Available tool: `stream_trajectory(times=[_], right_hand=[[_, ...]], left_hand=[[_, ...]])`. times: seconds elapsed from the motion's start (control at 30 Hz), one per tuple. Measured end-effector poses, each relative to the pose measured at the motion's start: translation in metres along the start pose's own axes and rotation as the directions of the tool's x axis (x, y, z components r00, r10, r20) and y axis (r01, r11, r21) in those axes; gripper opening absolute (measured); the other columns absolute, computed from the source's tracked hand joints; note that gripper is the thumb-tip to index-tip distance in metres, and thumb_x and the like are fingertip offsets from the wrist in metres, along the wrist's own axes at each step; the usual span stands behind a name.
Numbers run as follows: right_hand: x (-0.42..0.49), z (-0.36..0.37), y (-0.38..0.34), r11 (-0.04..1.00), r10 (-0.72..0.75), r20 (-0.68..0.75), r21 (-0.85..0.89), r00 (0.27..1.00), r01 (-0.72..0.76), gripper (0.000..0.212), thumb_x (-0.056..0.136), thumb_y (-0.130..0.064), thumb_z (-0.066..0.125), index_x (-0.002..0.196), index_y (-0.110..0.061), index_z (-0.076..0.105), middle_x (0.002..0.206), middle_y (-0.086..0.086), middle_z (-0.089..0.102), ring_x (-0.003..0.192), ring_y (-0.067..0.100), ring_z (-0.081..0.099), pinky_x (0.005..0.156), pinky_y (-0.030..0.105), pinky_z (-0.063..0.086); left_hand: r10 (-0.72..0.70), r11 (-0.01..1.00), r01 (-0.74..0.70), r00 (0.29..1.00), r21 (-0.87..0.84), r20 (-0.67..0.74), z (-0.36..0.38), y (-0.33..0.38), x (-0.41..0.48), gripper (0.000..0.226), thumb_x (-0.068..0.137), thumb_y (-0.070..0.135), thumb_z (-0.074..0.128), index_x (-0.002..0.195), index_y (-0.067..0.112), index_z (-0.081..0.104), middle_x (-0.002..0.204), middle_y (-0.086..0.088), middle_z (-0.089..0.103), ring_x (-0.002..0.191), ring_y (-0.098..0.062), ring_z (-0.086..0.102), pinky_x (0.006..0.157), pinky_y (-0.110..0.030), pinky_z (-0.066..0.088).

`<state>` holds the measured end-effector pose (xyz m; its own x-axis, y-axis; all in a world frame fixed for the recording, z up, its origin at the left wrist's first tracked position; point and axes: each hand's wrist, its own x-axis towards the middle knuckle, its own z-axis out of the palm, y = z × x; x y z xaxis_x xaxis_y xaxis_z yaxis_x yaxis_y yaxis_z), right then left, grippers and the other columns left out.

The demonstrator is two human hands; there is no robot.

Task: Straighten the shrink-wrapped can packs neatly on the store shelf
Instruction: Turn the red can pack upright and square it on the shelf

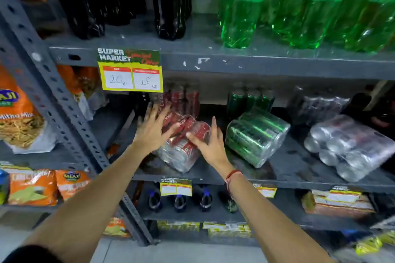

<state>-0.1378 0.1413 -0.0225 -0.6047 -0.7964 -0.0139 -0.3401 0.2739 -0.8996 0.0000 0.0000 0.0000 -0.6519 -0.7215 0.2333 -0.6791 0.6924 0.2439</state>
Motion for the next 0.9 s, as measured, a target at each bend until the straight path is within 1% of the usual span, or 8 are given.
stream_trajectory(times=[0.13, 0.2, 0.3, 0.4, 0.53, 0.67, 0.8, 0.9], right_hand=[[0.018, 0.017, 0.001, 0.967, 0.185, 0.127, 0.154, 0.975, -0.203, 0.136, 0.047, -0.065, 0.081, 0.147, -0.039, -0.006, 0.150, 0.008, 0.037, 0.138, 0.025, 0.036, 0.114, 0.044, 0.029], [0.027, 0.023, 0.008, 0.946, 0.200, 0.133, 0.231, 0.971, -0.227, 0.145, 0.037, -0.064, 0.085, 0.147, -0.040, -0.007, 0.144, 0.001, 0.047, 0.131, 0.019, 0.045, 0.112, 0.040, 0.033], [0.039, 0.024, 0.013, 0.918, 0.183, 0.174, 0.323, 0.968, -0.232, 0.152, 0.026, -0.058, 0.090, 0.146, -0.038, 0.000, 0.138, 0.000, 0.050, 0.124, 0.018, 0.051, 0.109, 0.042, 0.038], [0.040, 0.023, 0.012, 0.907, 0.130, 0.175, 0.377, 0.976, -0.188, 0.122, 0.023, -0.050, 0.093, 0.125, -0.035, 0.029, 0.125, 0.002, 0.056, 0.112, 0.016, 0.059, 0.101, 0.042, 0.047], [0.031, 0.023, 0.013, 0.883, 0.048, 0.131, 0.457, 0.990, -0.103, 0.092, 0.032, -0.038, 0.094, 0.105, -0.042, 0.037, 0.118, 0.004, 0.061, 0.105, 0.016, 0.063, 0.096, 0.043, 0.051], [0.021, 0.021, 0.009, 0.968, -0.125, 0.014, 0.222, 0.992, 0.119, 0.097, 0.039, -0.044, 0.092, 0.118, -0.045, 0.035, 0.125, -0.002, 0.047, 0.116, 0.007, 0.047, 0.100, 0.027, 0.040], [0.017, 0.017, 0.014, 0.912, -0.407, 0.043, -0.036, 0.912, 0.409, 0.103, 0.047, -0.044, 0.089, 0.126, -0.049, 0.023, 0.135, -0.011, 0.025, 0.123, -0.019, 0.022, 0.101, 0.000, 0.019], [0.014, 0.016, 0.025, 0.857, -0.488, 0.088, -0.141, 0.868, 0.496, 0.099, 0.053, -0.041, 0.087, 0.132, -0.043, 0.027, 0.148, -0.005, 0.014, 0.142, 0.000, 0.010, 0.115, 0.019, 0.019]], left_hand=[[-0.104, 0.982, 0.148, 0.942, -0.117, 0.320, 0.004, -0.018, 0.026, 0.084, 0.075, 0.078, 0.030, 0.147, 0.041, 0.007, 0.160, -0.004, -0.007, 0.145, -0.033, 0.010, 0.114, -0.053, 0.020], [-0.073, 0.990, 0.112, 0.932, -0.091, 0.354, 0.009, -0.024, 0.028, 0.082, 0.072, 0.081, 0.029, 0.144, 0.048, 0.009, 0.159, -0.007, 0.015, 0.140, -0.034, 0.028, 0.111, -0.048, 0.028], [-0.051, 0.998, 0.055, 0.961, -0.009, 0.273, 0.012, -0.027, 0.030, 0.076, 0.077, 0.079, 0.030, 0.143, 0.051, 0.007, 0.145, -0.014, 0.042, 0.128, -0.038, 0.045, 0.103, -0.047, 0.040], [-0.070, 0.997, 0.058, 0.967, 0.057, 0.243, 0.013, -0.021, 0.027, 0.074, 0.080, 0.076, 0.031, 0.144, 0.049, 0.005, 0.144, -0.015, 0.042, 0.126, -0.039, 0.047, 0.102, -0.046, 0.041], [-0.067, 0.997, 0.059, 0.977, 0.049, 0.201, 0.013, -0.019, 0.019, 0.082, 0.073, 0.080, 0.024, 0.146, 0.046, 0.006, 0.143, -0.017, 0.042, 0.122, -0.040, 0.050, 0.098, -0.048, 0.043], [-0.070, 0.993, 0.072, 0.997, -0.096, 0.033, 0.020, -0.028, -0.002, 0.091, 0.068, 0.087, 0.021, 0.146, 0.044, 0.003, 0.134, -0.013, 0.037, 0.114, -0.035, 0.052, 0.086, -0.046, 0.048], [-0.074, 0.965, 0.033, 0.987, -0.260, -0.146, 0.040, -0.025, -0.032, 0.092, 0.072, 0.084, 0.022, 0.144, 0.038, -0.013, 0.137, -0.020, 0.028, 0.106, -0.038, 0.056, 0.072, -0.049, 0.054], [-0.105, 0.954, 0.042, 0.974, -0.297, -0.202, 0.057, -0.020, -0.047, 0.093, 0.074, 0.083, 0.019, 0.145, 0.032, -0.013, 0.139, -0.030, 0.027, 0.100, -0.045, 0.059, 0.063, -0.048, 0.055]])
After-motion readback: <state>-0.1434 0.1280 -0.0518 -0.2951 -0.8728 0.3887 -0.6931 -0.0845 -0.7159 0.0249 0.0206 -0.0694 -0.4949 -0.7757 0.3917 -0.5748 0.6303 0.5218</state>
